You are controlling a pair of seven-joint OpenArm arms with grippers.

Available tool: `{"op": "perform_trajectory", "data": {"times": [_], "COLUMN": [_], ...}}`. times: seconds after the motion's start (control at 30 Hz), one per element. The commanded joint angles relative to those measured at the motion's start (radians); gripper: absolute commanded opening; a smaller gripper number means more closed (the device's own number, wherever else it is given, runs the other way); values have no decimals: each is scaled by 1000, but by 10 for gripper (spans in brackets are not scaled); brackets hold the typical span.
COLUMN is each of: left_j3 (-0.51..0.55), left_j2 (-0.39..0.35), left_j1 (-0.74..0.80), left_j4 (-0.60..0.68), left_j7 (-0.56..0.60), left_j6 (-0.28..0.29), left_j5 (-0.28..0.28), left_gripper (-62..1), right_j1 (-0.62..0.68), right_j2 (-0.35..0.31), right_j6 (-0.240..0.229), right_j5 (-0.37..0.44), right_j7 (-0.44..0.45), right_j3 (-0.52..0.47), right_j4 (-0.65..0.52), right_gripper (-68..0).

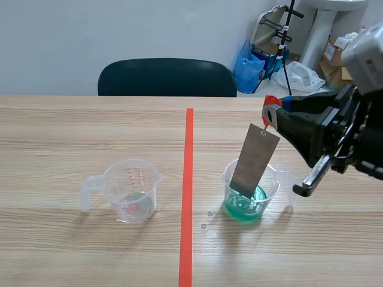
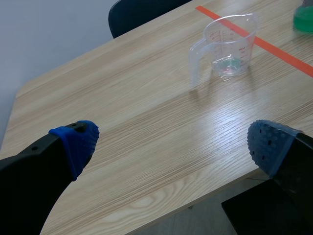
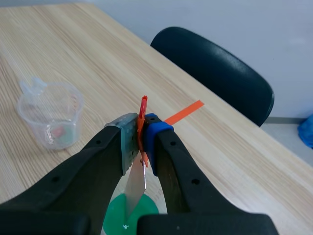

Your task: Do the redox reaction experiment

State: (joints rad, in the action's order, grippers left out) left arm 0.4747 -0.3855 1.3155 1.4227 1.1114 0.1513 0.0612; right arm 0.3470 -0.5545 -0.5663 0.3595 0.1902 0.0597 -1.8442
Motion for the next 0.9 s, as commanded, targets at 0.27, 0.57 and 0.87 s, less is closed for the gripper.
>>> {"op": "perform_trajectory", "data": {"times": [0.27, 0.57, 0.87], "left_j3": [8, 8, 8], "left_j2": [3, 3, 3], "left_j1": [1, 1, 1], "left_j4": [11, 11, 11], "left_j7": [15, 15, 16], "left_j6": [2, 2, 2], "left_j5": [8, 8, 8], "left_gripper": [14, 14, 14], "right_j1": [39, 42, 81], "right_j2": [-5, -5, -5], "right_j6": [-3, -3, -3], "right_j5": [77, 146, 167], "right_j7": [-79, -215, -245], "right_j3": [-84, -114, -165], "right_j4": [-168, -260, -288], "right_gripper": [-669, -669, -669]}}
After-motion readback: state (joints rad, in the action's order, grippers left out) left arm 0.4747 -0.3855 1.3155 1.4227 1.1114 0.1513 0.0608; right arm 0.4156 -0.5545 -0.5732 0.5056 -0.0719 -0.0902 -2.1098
